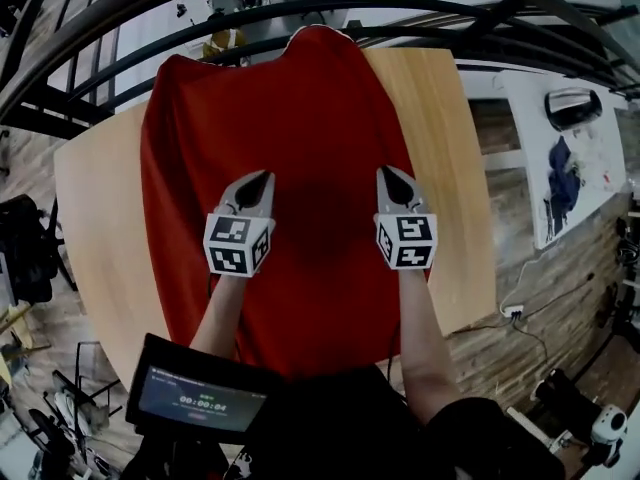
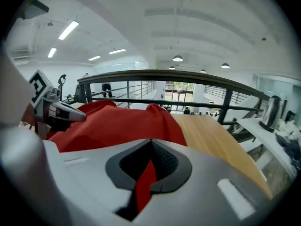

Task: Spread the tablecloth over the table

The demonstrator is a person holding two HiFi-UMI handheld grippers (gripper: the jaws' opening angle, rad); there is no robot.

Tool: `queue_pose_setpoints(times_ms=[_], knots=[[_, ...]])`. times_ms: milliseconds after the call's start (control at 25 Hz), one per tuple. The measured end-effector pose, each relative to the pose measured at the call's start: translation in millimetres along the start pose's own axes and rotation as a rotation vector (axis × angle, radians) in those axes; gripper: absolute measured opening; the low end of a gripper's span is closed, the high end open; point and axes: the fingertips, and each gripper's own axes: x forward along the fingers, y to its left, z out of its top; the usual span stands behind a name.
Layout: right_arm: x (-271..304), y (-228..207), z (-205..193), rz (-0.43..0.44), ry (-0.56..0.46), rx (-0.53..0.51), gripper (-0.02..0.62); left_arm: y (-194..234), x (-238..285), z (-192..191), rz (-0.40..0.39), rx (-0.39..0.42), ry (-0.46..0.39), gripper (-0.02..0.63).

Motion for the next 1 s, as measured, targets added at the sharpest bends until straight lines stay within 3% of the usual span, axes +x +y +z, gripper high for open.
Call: queue_pose_setpoints(times_ms=[160, 320, 440, 640, 760, 800, 920, 1000], knots=[[-60.5, -51.5, -46.0, -0.136, 0.035, 0.074, 0.009, -87.1, 5.8, -44.9, -0.073, 0.041, 0.076, 0.006], [-118.7, -91.0, -75.3, -0.158, 0.001, 0.192, 0.009, -164.2, 11.5, -75.1, -0.124, 0.143, 0.128, 0.006], [-170.0, -96.4, -116.7, -0.128, 0.019, 0.203, 0.009, -220.1, -4.5, -96.9, -0.174, 0.181, 0.143, 0.006], [-238.9, -84.2, -192.3, -0.032, 0.113, 0.229, 0.016, -286.3, -31.6, -147.9, -0.168, 0.211, 0.192, 0.006], [-268.9, -64.6, -229.5, 0.021, 0.158, 0.268, 0.095, -316.8, -44.6, -187.5, -0.179, 0.216, 0.268, 0.008], [-272.4, -61.8, -236.0, 0.032, 0.161, 0.275, 0.095, -324.7, -44.9, -199.0, -0.182, 0.214, 0.291, 0.029], [-264.0, -59.7, -242.7, 0.059, 0.153, 0.289, 0.103, -342.3, -43.2, -224.5, -0.165, 0.259, 0.328, 0.207], [-248.8, -62.4, -240.0, 0.073, 0.164, 0.304, 0.115, -348.3, -42.5, -230.8, -0.139, 0.285, 0.327, 0.227]])
